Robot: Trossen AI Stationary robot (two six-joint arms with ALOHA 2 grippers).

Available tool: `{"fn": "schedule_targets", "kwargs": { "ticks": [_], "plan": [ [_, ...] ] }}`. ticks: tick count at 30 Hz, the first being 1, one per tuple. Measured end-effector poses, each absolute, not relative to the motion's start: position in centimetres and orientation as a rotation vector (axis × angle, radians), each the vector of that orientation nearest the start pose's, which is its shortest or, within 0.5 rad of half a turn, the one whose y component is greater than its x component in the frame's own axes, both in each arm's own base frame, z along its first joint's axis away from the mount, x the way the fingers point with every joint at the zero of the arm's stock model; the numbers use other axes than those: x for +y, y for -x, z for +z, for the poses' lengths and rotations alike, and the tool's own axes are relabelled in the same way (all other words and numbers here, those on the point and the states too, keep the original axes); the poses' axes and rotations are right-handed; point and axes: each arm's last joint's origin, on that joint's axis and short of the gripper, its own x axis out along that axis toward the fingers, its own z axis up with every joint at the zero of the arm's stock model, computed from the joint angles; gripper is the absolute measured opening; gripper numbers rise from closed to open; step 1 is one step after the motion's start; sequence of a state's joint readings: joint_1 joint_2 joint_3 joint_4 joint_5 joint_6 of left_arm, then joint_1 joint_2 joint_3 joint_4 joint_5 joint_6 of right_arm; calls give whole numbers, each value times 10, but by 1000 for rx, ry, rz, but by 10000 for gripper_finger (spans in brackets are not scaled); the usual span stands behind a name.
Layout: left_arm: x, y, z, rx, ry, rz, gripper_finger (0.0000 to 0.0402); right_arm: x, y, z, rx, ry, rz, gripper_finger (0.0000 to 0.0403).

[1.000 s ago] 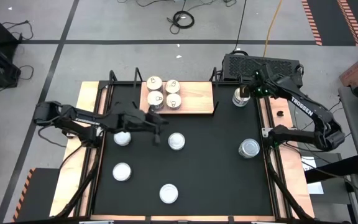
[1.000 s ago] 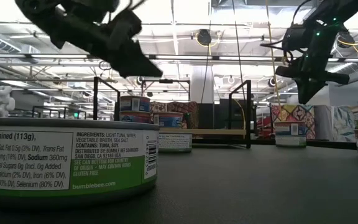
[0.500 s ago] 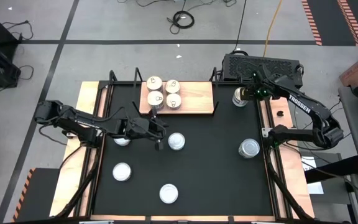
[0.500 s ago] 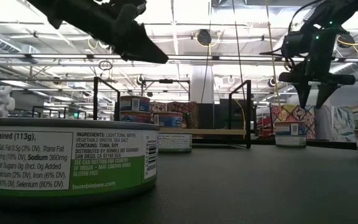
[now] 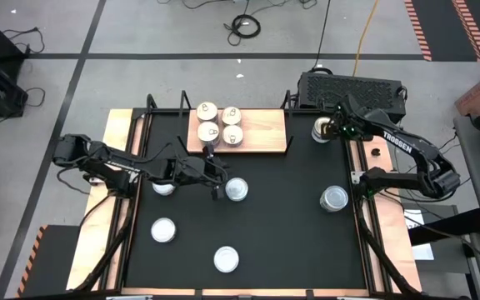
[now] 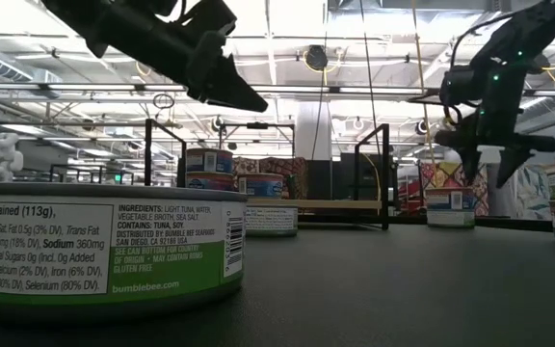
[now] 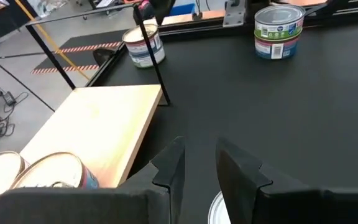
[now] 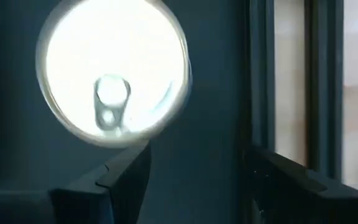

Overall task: Stack canned seafood by type on shelf
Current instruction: Stack the blue tuna can on top of the blue tuna can on the shelf

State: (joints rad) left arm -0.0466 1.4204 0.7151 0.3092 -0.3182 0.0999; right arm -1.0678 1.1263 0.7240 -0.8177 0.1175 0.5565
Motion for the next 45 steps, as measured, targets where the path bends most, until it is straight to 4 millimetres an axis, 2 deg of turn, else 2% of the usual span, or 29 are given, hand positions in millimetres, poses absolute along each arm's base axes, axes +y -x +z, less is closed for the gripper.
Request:
{"fn": "schedule_targets", "kwargs": {
  "ticks": [6, 11, 22, 25, 32, 45],
  "plan": [
    [-3, -296, 218, 370, -172, 205, 93, -168, -93, 215, 759, -1083, -1224, 247],
    [4, -297, 220, 343, -154, 186, 93, -170, -89, 217, 753, -1020, -1295, 247],
    [10, -297, 221, 332, -132, 152, 93, -175, -84, 218, 732, -999, -1307, 247],
    [10, -297, 221, 334, -132, 153, 93, -176, -85, 213, 665, -1028, -1366, 247],
    [10, -296, 217, 375, -134, 150, 93, -174, -84, 184, 509, -1067, -1440, 247],
    [10, -295, 216, 386, -131, 150, 93, -171, -98, 182, 477, -1040, -1359, 247]
  ]
}}
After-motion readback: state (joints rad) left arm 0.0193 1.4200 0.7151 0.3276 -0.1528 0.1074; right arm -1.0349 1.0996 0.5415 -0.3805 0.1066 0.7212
